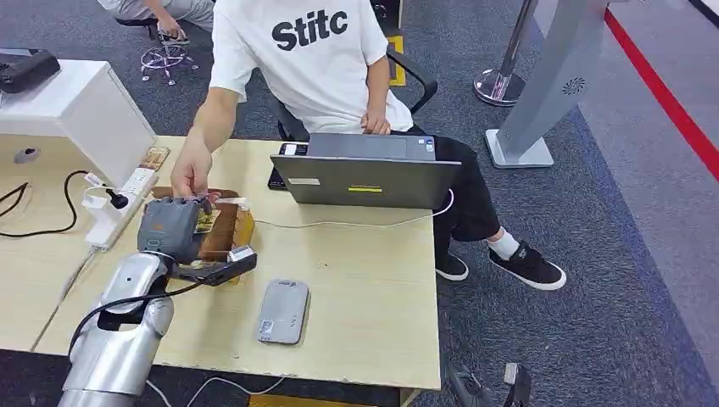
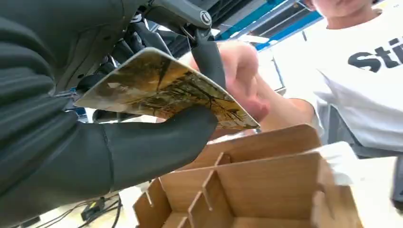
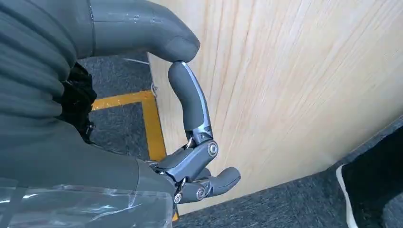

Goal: Pass the card to the sensor for recognition and then transmit it.

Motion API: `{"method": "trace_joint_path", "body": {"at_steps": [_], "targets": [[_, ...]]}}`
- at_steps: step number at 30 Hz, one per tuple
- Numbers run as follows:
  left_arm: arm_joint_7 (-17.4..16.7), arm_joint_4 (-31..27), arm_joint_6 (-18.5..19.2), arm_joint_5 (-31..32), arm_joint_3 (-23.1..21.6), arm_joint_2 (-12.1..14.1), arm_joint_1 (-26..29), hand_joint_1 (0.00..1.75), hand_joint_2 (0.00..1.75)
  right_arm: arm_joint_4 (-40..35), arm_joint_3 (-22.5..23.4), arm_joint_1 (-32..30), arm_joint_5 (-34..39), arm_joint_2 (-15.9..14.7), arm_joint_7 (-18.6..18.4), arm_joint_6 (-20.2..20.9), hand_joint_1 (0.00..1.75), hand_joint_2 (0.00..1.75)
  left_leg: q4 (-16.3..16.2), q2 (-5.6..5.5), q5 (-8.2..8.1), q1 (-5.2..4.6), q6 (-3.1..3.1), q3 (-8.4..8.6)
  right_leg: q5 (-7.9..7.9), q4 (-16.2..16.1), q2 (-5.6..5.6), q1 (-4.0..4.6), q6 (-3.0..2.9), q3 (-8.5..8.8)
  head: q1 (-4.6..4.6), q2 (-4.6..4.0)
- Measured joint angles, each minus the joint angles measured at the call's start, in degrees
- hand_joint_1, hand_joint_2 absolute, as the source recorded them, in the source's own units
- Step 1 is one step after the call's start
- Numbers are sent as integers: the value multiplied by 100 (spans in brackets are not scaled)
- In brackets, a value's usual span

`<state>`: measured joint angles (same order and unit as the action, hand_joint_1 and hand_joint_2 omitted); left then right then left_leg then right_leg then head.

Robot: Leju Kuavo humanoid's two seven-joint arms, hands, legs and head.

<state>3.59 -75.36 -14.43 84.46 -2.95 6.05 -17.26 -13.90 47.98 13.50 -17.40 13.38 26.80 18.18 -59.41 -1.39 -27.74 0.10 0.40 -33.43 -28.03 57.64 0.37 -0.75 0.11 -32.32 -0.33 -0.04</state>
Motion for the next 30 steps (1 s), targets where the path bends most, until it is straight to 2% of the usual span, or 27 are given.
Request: {"method": "trace_joint_path", "body": {"at_steps": [1, 2, 3, 4, 11, 18, 23, 26, 30], "targets": [[15, 0, -2, 2, 37, -15, 0, 166, 175, 0, 0, -2, 0, 2, 0, 0, 0, 175, 0, 2, 0, 0, 0, 0, 0, 0, 0, 0, 0, 0, 0, 0], [22, 0, -4, 4, 61, -26, 0, 23, 175, 0, 0, -2, 0, 2, 2, -4, 0, 175, 0, 1, 0, -1, 0, 0, 0, 0, 0, 0, 0, 0, 2, 0], [46, 0, -7, 4, 83, -44, 1, 23, 175, 0, -2, -1, -2, 2, 2, -11, 0, 175, -1, 0, 0, -1, 0, 0, 0, 0, -1, 1, 0, 0, 0, 0], [70, 0, -11, 4, 102, -59, 1, 0, 175, 0, -6, -1, -2, 2, 2, -18, 0, 175, -1, -1, 0, -1, 0, 0, 0, 0, -2, 0, 0, 0, 0, 0], [157, -120, -50, 4, 157, -218, 83, 0, 175, 2, -33, -2, -2, 4, 24, -33, 0, 175, 0, -1, 0, -1, 0, 0, 0, 0, -2, 1, 0, 0, 0, 0], [503, -404, -44, -101, 144, -380, 307, 0, 175, 2, -35, -7, 7, 4, 74, -33, 0, 175, 0, 0, 0, -1, -1, 0, 0, -1, -1, 1, 0, -1, 0, 0], [576, -509, 4, -109, -151, -411, 598, 0, 175, 2, -35, -25, 61, 4, 118, -35, 0, 175, 0, -1, -1, -1, 0, 0, 0, -1, -1, 1, 0, -2, 0, 0], [699, -509, 74, -153, -473, -339, 792, 0, 175, 2, -35, -33, 85, 4, 162, -24, 0, 175, 0, 2, -2, -2, -1, -1, 0, -2, 0, 1, 0, -2, -2, 0], [750, -507, -39, -236, -951, -52, 1043, 0, 175, 2, -33, -55, 120, 2, 175, -13, 0, 175, 0, 1, -2, -1, -1, -1, 0, -2, 0, 1, -1, -4, -2, 0]]}}
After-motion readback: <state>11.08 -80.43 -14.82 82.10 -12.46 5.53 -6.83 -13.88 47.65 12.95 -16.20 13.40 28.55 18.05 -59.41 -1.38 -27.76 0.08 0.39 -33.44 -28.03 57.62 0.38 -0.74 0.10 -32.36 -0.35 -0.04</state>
